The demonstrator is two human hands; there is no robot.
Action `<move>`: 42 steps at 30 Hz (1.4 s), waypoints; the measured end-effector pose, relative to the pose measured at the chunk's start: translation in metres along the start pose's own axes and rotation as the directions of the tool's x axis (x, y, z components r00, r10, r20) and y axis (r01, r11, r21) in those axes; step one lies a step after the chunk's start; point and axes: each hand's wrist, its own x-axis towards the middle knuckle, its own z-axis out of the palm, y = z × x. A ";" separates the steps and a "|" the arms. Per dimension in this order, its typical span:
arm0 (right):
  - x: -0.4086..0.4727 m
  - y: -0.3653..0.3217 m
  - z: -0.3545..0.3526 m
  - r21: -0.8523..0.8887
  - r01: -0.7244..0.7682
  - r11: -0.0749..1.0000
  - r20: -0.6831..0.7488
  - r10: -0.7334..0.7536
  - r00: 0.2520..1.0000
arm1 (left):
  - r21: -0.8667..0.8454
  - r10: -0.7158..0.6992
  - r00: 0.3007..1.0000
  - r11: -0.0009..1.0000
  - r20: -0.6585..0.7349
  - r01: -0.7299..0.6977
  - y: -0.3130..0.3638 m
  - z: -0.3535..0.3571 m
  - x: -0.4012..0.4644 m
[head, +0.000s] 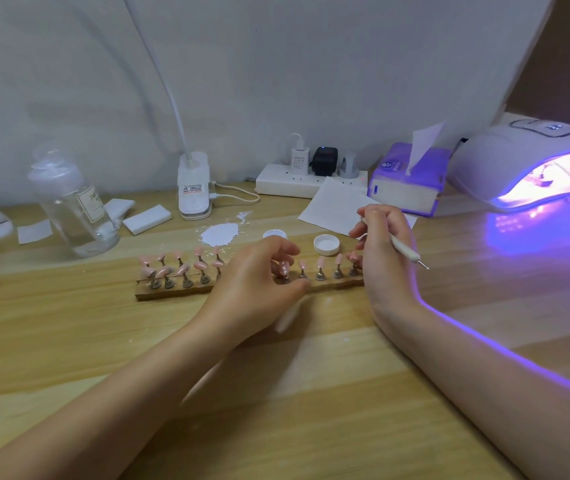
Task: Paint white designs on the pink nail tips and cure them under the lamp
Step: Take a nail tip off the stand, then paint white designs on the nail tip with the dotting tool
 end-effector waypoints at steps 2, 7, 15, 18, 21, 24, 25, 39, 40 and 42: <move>0.000 0.000 0.000 -0.003 -0.004 1.000 -0.001 0.004 1.000 | 0.020 0.013 1.000 1.000 0.005 -0.013 0.002 0.000 0.000; 0.001 0.002 0.000 -0.037 -0.003 0.999 -0.006 0.002 1.000 | 0.118 0.042 0.999 0.992 -0.026 -0.039 0.007 0.004 0.001; 0.000 0.002 0.000 -0.026 -0.011 1.000 -0.002 0.011 1.000 | 0.328 0.181 0.981 0.933 -0.065 -0.151 0.016 0.005 0.001; 0.001 0.003 -0.001 -0.028 -0.019 0.999 0.001 0.019 1.000 | 0.378 0.349 0.932 0.879 -0.097 -0.290 0.015 0.004 -0.002; 0.003 0.005 -0.002 -0.036 -0.020 0.999 -0.003 0.020 1.000 | 0.297 0.450 0.875 0.872 -0.180 -0.388 0.009 -0.003 -0.011; 0.004 0.007 -0.002 -0.020 -0.006 1.000 -0.023 0.005 1.000 | 0.046 0.409 0.883 0.911 -0.229 -0.410 0.002 -0.007 -0.020; 0.004 0.007 -0.002 -0.006 -0.003 1.000 -0.024 0.003 1.000 | -0.076 0.344 0.911 0.926 -0.228 -0.369 0.001 -0.008 -0.023; 0.005 -0.024 0.002 -0.033 0.244 0.969 0.124 -0.238 0.963 | -0.624 -0.021 0.982 0.775 -0.189 -0.104 -0.003 -0.010 -0.027; 0.007 -0.026 0.006 -0.058 0.222 0.973 0.168 -0.209 0.963 | -0.629 -0.014 0.982 0.770 -0.189 -0.110 -0.003 -0.010 -0.027; 0.015 -0.028 0.013 -0.184 0.188 0.965 0.249 -0.140 0.958 | -0.615 -0.002 0.977 0.777 -0.215 -0.134 -0.003 -0.011 -0.027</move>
